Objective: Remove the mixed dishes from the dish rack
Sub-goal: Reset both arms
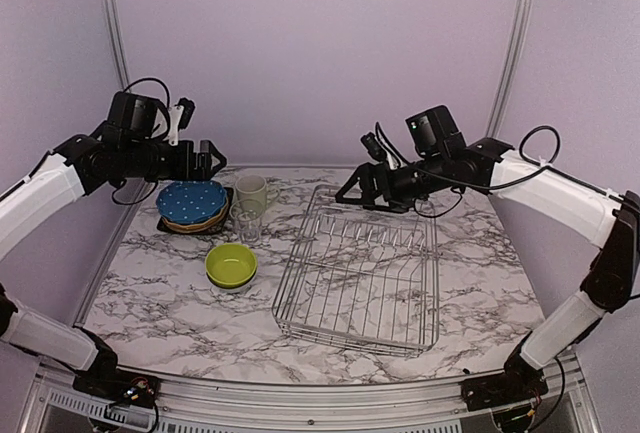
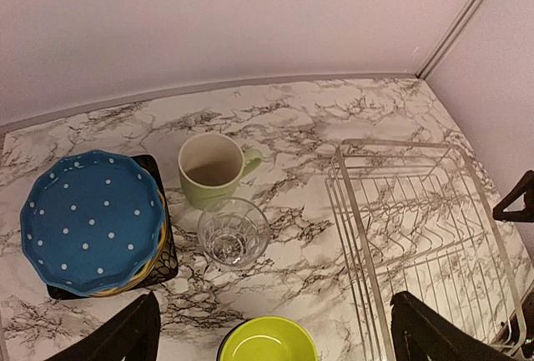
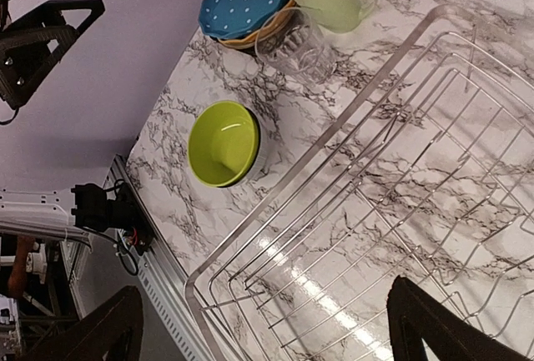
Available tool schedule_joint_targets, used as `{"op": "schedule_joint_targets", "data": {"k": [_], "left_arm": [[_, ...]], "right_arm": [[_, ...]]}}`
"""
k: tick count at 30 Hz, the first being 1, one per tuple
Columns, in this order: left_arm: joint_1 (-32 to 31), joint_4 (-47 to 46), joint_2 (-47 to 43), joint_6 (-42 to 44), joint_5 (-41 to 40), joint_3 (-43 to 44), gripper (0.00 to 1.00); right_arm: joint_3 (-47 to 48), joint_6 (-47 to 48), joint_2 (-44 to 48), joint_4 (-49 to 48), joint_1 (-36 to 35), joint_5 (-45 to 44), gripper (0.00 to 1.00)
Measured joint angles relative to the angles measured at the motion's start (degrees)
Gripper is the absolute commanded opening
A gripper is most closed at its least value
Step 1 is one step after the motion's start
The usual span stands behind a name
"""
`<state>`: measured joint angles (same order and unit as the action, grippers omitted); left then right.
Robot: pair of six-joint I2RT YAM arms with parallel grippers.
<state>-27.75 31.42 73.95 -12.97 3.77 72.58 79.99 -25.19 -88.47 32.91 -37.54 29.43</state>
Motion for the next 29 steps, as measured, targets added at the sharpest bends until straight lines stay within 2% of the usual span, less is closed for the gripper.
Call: {"op": "schedule_joint_targets", "data": {"k": [6, 13, 21, 29], "left_arm": [[1.22, 0.61, -0.52, -3.19, -4.31, 7.41, 0.99], [1.25, 2.49, -0.61, -4.94, -9.22, 8.48, 0.99], [1.25, 3.63, 1.79, -7.89, -11.91, 7.89, 0.99], [1.25, 3.67, 3.39, -8.96, -12.46, 7.26, 0.99]], "right_arm": [[0.0, -0.02, 3.34, -2.84, 5.16, 0.13, 0.98], [-1.73, -0.07, 6.78, -6.78, 10.14, 0.22, 0.98], [-8.28, -2.38, 7.96, -11.78, 10.82, 0.0, 0.98], [-8.98, -3.76, 7.96, -14.1, 10.84, -1.53, 0.98]]}}
